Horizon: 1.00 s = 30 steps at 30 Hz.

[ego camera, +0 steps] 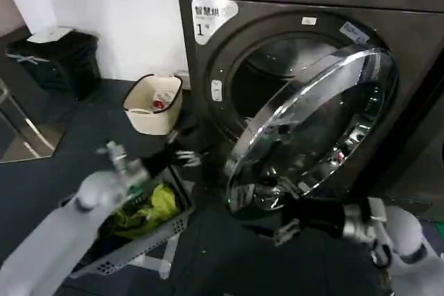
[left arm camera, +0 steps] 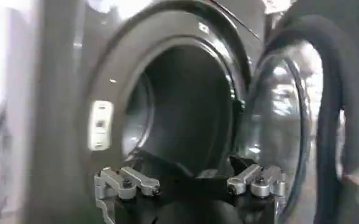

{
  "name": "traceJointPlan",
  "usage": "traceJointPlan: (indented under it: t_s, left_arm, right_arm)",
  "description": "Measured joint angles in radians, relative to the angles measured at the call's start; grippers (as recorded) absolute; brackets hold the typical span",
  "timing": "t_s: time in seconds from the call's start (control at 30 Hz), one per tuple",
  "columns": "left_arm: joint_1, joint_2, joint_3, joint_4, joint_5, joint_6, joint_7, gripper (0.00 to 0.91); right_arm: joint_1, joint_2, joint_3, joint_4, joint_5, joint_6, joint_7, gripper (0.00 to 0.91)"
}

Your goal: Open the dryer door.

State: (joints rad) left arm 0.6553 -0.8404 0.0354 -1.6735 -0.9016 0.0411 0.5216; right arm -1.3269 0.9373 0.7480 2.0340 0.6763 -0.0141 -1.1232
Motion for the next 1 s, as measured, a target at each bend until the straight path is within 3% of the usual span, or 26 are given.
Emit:
traceJointPlan:
  t_s: [0.27,0.43,0.53,0.73,1.0]
  left_arm:
    - [-0.177,-0.093,0.179,0.098,-0.020,-0.001,0.084,0.907]
    - [-0.234,-0.128,0.255,0.091,-0.014,-0.024,0.118,0.907]
    - [-0.255,-0.145,0.295,0.075,-0.024,-0.027,0.118,0.907]
    - [-0.271,-0.185,0.370,0.022,0.009,-0.026,0.069,0.907]
    - [-0.316,-0.293,0.498,0.021,0.033,-0.039,0.022,0.907]
  right_arm:
    - [-0.099,0.093,0.351,-0.051,0.015,0.022,0.093,0.907]
    - [-0.119,0.152,0.597,-0.102,0.112,0.053,0.279,0.907]
    - [-0.143,0.163,0.736,-0.120,0.127,0.051,0.383,0.907]
    - [-0.199,0.164,0.997,-0.144,0.147,-0.016,0.589,0.907]
    - [-0.264,0.152,1.203,-0.143,0.061,-0.086,0.870,0.907]
